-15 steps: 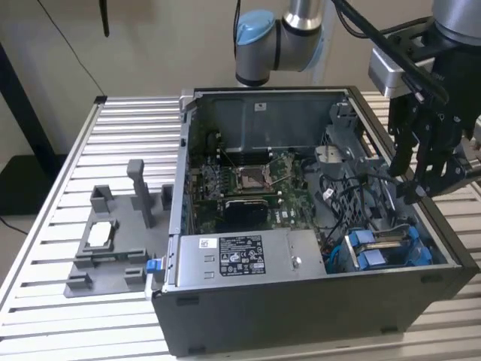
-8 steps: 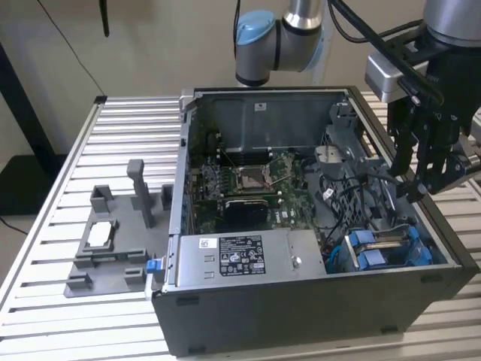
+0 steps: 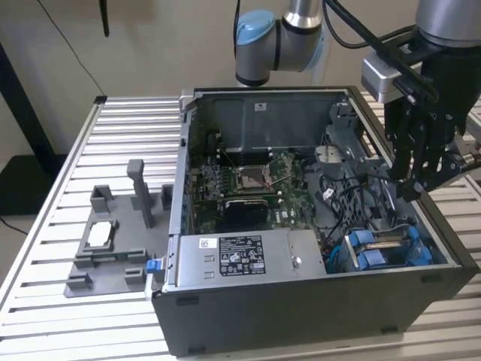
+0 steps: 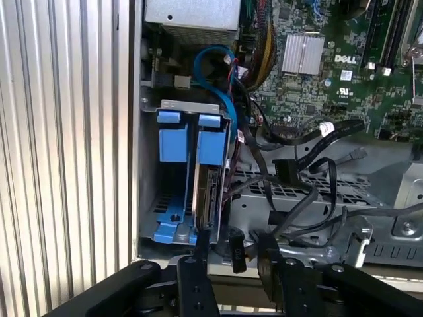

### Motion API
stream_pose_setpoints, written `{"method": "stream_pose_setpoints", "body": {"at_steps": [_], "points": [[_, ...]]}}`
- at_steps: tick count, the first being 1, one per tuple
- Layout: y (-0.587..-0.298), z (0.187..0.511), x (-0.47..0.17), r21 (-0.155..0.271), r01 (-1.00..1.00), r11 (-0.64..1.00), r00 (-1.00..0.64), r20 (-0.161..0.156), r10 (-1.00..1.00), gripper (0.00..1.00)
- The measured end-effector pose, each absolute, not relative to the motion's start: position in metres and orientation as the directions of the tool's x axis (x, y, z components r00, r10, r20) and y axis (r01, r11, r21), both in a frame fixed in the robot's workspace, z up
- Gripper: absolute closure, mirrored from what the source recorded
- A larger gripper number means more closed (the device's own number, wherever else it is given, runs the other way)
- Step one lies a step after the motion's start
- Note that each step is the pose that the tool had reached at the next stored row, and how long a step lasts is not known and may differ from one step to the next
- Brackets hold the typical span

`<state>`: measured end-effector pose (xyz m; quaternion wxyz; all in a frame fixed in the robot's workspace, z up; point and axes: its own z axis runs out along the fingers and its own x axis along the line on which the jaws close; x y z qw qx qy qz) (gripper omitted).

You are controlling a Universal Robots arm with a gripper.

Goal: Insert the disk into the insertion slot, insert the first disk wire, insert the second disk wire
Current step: 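Insert the first disk wire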

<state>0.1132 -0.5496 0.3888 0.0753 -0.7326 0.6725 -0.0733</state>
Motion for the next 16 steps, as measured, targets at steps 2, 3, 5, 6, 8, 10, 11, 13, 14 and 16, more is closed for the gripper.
{"method": "stream_pose_setpoints", "body": {"at_steps": [2,3,5,6,8,10,11,13,14,16], "points": [[-0.550,0.389,0.115,-0.204,-0.975,-0.087,0.086,0.015,-0.996,0.68],[-0.550,0.389,0.116,-0.199,-0.976,-0.088,0.086,0.018,-0.996,0.68],[-0.550,0.389,0.122,-0.181,-0.979,-0.090,0.086,0.031,-0.996,0.80],[-0.550,0.389,0.124,-0.174,-0.980,-0.093,0.086,0.043,-0.995,0.80],[-0.550,0.389,0.128,-0.161,-0.982,-0.097,0.087,0.066,-0.994,0.81],[-0.550,0.389,0.133,-0.148,-0.984,-0.100,0.088,0.086,-0.992,0.81],[-0.550,0.389,0.135,-0.143,-0.985,-0.101,0.088,0.095,-0.992,0.81],[-0.549,0.388,0.138,-0.132,-0.986,-0.103,0.089,0.106,-0.990,0.81],[-0.548,0.387,0.138,-0.128,-0.987,-0.101,0.088,0.106,-0.990,0.81],[-0.547,0.386,0.138,-0.111,-0.989,-0.098,0.086,0.105,-0.991,0.81]]}}
